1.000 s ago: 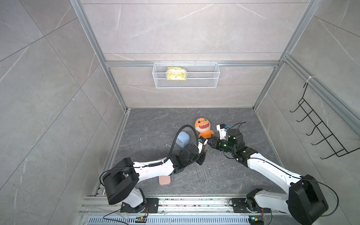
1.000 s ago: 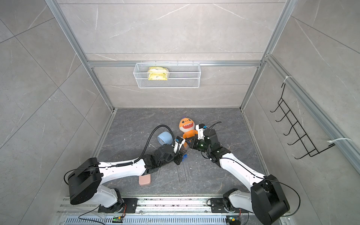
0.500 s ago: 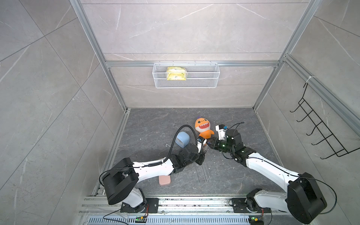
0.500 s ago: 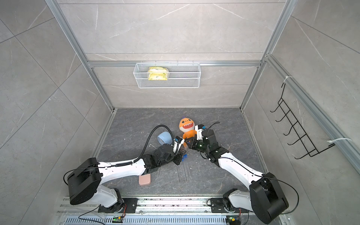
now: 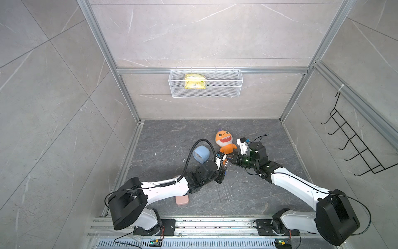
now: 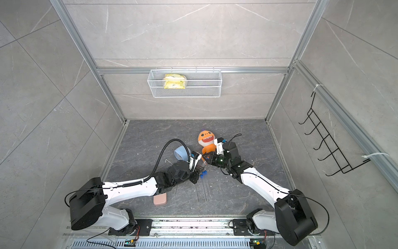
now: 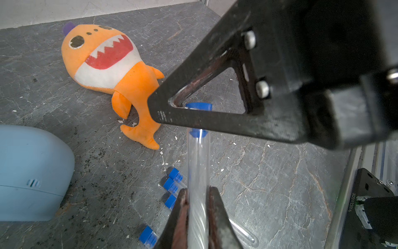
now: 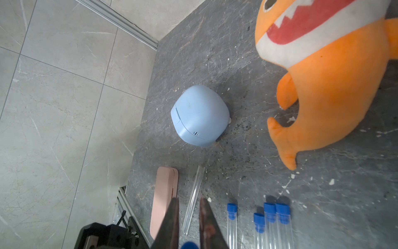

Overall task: Remove stoppers from test tubes
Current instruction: Open the stopper on the test tube, then place the test tube at the center of the board.

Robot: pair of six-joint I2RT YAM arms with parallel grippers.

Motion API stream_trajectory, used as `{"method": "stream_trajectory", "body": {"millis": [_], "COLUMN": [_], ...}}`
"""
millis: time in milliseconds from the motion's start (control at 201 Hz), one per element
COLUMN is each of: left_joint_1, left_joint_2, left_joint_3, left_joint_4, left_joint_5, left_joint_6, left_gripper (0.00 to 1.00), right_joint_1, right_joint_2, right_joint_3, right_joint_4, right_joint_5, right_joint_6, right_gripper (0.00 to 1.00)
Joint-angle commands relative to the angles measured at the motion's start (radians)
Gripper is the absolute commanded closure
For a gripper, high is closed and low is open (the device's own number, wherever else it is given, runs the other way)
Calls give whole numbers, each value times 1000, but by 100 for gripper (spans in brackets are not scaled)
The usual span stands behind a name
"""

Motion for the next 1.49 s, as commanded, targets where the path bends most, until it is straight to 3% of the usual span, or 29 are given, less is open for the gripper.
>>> {"method": "stream_trajectory", "body": {"millis": [0,876,1115,1329,1489], "left_joint_1": [3,-1,1,6,28], "left_joint_2": [-23,23,-31,-177,-212], "left_joint_3": [-56,-58,-73,-130,-126], "left_joint_4": [-170,-180,-260,-368,-438], "left_joint_5": [-35,4,-103,-259,-259], "left_joint_6": [-39,-87,-154,-272,-316], "left_gripper": [100,100,100,100,100], "right_joint_1": [-64,-85,-86,-86,-85], "right_joint_2": [5,39,6,-34,-36], "right_joint_3": [43,73,53,35,14], "right_joint_4": [80,85,22,-50,-66], "right_joint_5": [88,157,201,222,230], "right_joint_6": [11,-19,-67,-120,-130], "right_gripper": [100,100,100,100,100]}}
